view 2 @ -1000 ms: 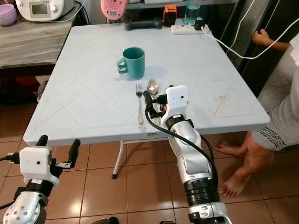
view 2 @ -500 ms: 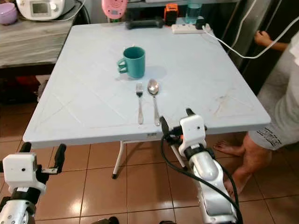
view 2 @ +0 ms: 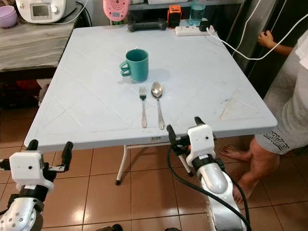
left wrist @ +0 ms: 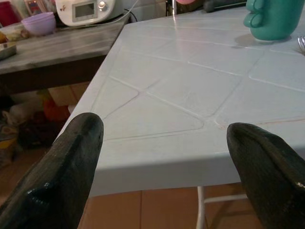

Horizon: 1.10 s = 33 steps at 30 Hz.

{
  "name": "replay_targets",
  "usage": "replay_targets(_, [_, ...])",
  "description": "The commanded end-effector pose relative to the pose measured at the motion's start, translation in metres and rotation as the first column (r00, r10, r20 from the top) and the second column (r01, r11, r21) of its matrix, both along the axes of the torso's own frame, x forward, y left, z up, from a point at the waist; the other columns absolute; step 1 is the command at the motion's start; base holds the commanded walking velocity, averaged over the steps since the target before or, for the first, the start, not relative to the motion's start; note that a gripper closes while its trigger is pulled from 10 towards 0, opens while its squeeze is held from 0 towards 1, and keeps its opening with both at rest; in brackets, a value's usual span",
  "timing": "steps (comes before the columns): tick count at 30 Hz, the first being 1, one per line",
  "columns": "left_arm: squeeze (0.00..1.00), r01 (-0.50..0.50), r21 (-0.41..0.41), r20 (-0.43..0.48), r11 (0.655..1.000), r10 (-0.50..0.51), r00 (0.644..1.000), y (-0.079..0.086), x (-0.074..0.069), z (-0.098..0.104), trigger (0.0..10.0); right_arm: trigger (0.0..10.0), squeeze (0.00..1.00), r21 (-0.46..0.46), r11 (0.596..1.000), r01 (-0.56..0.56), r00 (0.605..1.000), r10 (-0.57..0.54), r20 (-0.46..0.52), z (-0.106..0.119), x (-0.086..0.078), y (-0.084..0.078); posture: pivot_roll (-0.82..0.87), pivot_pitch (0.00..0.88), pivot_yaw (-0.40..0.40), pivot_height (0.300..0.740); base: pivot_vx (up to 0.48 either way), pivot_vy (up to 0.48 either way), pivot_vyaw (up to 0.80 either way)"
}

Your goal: Setting the table

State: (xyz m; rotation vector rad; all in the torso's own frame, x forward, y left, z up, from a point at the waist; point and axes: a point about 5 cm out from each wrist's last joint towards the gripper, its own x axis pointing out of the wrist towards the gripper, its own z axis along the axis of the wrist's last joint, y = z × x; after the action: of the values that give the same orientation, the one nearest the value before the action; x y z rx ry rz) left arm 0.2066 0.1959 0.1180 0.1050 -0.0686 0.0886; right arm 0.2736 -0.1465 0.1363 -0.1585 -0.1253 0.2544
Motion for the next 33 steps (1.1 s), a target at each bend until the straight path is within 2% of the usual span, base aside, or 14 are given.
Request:
replay_targets(1, [0.00,-0.001,0.002,0.002,1.000,0.001,1.000,0.0006,-0.0008,0.0002,10.0,10.0,0.00,-0.003,1.000,-0.012,1.000,0.012,0.001,0.0020,-0.0002,0.0030,-0.06,0.129,0.055,0.740,0.000,0.000,0.00])
replay_targets(33, [0.00,0.014,0.005,-0.016,1.000,-0.014,1.000,-0.0014,-0.0006,-0.0045,10.0,10.0,0.00,0.007,0.999,-0.041,0.999,0.041,0.013,0.0061,0.0057,0.0107,-0.05,0.127,0.054,0.740,0.315,0.000,0.00])
